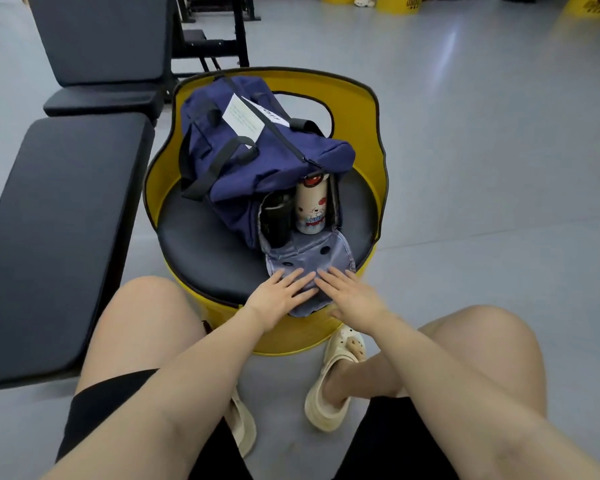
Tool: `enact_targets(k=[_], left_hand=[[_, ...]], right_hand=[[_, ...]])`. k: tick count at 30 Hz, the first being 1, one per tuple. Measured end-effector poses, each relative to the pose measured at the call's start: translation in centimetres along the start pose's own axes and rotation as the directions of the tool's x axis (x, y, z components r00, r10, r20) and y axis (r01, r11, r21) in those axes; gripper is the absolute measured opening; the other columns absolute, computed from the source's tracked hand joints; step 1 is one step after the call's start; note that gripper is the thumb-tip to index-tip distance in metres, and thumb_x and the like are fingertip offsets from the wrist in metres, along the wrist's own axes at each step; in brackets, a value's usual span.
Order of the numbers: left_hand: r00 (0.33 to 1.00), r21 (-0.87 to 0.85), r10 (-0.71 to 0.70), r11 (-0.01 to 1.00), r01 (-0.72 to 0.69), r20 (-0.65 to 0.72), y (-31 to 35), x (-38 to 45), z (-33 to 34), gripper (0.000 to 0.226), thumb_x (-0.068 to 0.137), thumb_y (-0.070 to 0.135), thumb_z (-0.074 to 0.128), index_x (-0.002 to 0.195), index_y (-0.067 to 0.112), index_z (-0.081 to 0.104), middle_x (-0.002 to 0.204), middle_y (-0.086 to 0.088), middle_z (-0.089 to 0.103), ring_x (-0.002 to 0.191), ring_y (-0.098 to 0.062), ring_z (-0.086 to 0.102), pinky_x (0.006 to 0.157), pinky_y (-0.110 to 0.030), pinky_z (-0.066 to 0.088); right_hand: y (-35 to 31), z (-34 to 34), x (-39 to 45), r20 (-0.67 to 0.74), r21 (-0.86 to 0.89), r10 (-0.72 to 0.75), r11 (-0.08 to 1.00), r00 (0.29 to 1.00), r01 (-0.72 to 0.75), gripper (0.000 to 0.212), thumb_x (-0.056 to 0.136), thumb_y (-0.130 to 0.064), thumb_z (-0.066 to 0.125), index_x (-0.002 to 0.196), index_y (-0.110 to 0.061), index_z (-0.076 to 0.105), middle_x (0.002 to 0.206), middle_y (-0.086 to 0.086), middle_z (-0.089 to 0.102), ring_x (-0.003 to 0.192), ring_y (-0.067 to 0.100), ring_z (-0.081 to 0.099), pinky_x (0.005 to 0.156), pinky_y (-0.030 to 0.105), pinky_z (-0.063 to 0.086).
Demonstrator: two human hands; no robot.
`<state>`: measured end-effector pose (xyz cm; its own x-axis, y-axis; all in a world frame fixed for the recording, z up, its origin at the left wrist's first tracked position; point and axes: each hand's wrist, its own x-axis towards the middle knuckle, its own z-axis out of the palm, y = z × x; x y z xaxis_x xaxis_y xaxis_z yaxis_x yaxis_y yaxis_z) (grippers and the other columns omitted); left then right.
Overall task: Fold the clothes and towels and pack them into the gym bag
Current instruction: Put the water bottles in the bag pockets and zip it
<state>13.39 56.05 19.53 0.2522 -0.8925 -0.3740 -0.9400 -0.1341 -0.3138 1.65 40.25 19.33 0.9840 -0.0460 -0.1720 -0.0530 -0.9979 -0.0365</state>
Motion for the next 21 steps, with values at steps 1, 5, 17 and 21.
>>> enact_targets(k=[1, 5, 17, 21], left_hand=[[1.000, 0.008, 0.001, 1.000, -0.001, -0.004, -0.1, 0.2, 0.4, 0.077, 0.100, 0.016, 0.041, 0.150, 0.024, -0.017, 0.156, -0.003, -0.024, 0.146, -0.025, -0.013, 0.118, -0.042, 0.002], [1.000, -0.001, 0.023, 1.000, -0.023, 0.009, -1.1, 0.6, 1.9, 0.076, 0.101, 0.018, 0.039, 0.148, 0.028, -0.019, 0.156, -0.002, -0.024, 0.146, -0.023, -0.015, 0.118, -0.040, -0.003], [0.999, -0.068, -0.028, 0.997, 0.029, 0.020, -0.7, 1.4, 2.4, 0.070, 0.101, 0.010, 0.037, 0.151, 0.023, -0.009, 0.158, -0.008, -0.016, 0.147, -0.028, -0.008, 0.118, -0.043, 0.001], [0.999, -0.195, -0.015, 0.981, 0.009, -0.030, -0.7, 0.9, 0.4, 0.045, 0.103, 0.018, 0.032, 0.148, 0.016, 0.024, 0.160, -0.007, 0.007, 0.146, -0.024, 0.011, 0.117, -0.038, 0.010]], right_hand=[[0.1, 0.6, 0.2, 0.015, -0.009, 0.003, 1.000, 1.000, -0.002, 0.072, 0.097, -0.026, 0.050, 0.153, -0.018, 0.006, 0.161, -0.001, 0.002, 0.148, 0.020, 0.001, 0.119, 0.036, 0.000], [-0.1, 2.3, 1.0, 0.075, -0.018, 0.035, 0.999, 0.997, -0.034, 0.091, 0.090, -0.033, 0.061, 0.153, -0.017, -0.004, 0.160, 0.000, -0.009, 0.148, 0.021, -0.007, 0.119, 0.037, -0.004], [-0.1, 4.2, 2.0, -0.106, -0.076, 0.023, 0.997, 0.994, -0.031, 0.101, 0.037, -0.027, 0.095, 0.130, -0.012, 0.059, 0.136, 0.004, 0.056, 0.123, 0.025, 0.056, 0.092, 0.041, 0.050], [0.2, 3.7, 1.3, -0.108, -0.024, 0.020, 0.999, 0.994, -0.022, 0.095, 0.039, -0.030, 0.095, 0.126, -0.013, 0.062, 0.131, 0.004, 0.061, 0.118, 0.026, 0.060, 0.090, 0.042, 0.051]])
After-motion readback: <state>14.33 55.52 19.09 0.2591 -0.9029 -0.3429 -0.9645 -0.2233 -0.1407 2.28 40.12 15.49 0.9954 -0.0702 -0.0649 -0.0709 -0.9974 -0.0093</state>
